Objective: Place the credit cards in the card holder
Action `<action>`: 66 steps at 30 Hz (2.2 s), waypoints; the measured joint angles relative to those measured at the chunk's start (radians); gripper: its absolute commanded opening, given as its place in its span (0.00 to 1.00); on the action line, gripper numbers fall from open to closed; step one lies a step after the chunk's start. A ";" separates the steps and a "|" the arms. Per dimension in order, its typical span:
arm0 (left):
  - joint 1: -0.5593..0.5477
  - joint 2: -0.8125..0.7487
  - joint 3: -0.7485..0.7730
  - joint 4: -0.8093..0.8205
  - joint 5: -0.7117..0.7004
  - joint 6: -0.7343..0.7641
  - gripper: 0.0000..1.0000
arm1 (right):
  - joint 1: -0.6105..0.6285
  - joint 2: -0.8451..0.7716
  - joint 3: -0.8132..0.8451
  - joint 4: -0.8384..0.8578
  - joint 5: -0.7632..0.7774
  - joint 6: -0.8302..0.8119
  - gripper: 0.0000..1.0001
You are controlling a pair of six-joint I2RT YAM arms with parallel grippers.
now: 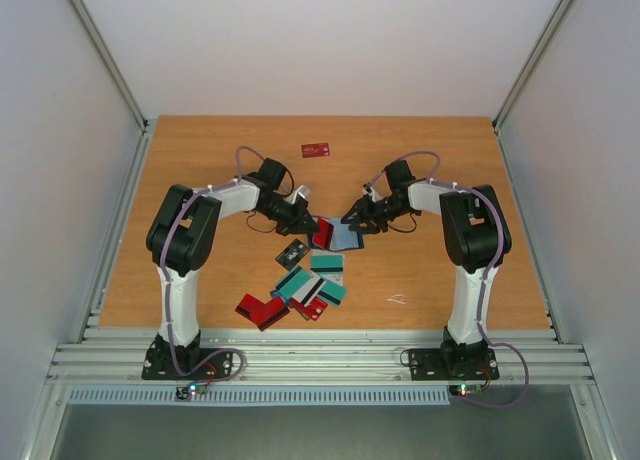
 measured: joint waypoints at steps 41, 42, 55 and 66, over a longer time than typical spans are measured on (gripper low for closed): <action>-0.026 0.041 0.049 -0.048 0.003 0.053 0.00 | 0.000 0.008 0.020 -0.028 -0.001 0.001 0.39; -0.026 0.044 0.051 -0.043 0.003 0.048 0.00 | 0.000 0.008 0.022 -0.032 0.000 0.001 0.39; -0.026 0.077 0.073 0.016 -0.008 0.000 0.00 | 0.000 -0.071 -0.011 -0.103 0.069 -0.004 0.39; -0.027 0.079 0.073 0.047 -0.026 -0.030 0.00 | 0.000 -0.089 -0.061 -0.129 0.132 -0.044 0.29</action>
